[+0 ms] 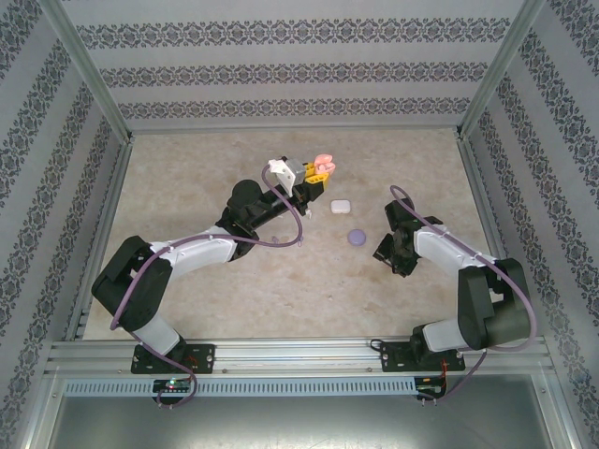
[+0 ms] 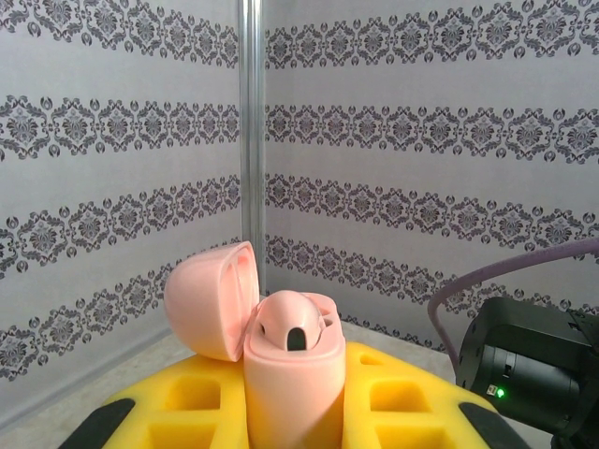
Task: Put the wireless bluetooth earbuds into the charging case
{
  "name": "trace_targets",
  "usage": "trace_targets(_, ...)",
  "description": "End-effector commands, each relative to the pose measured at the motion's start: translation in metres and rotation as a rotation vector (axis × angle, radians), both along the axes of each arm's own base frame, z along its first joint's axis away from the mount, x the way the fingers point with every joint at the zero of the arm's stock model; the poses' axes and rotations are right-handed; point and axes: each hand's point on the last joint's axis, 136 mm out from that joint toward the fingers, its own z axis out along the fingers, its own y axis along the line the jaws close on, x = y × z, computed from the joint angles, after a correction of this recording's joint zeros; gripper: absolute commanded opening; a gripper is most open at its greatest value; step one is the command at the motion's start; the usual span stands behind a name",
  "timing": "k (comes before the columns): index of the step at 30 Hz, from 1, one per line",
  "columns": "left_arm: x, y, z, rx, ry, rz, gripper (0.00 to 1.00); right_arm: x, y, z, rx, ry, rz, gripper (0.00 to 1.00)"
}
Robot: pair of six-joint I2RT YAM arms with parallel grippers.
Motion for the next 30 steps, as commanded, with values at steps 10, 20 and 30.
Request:
trace_targets(10,-0.003,-0.009,0.004,-0.005,-0.031,-0.022,0.0,0.017,-0.006,-0.003,-0.02,0.008,-0.086,0.44)
trace_targets(20,-0.001,-0.008,0.001,-0.002,-0.031,-0.017,0.0,0.02,-0.006,-0.009,-0.028,0.033,-0.083,0.39)
trace_targets(30,-0.002,-0.007,-0.001,-0.004,-0.026,-0.016,0.0,0.014,-0.006,-0.011,-0.029,0.048,-0.076,0.33)
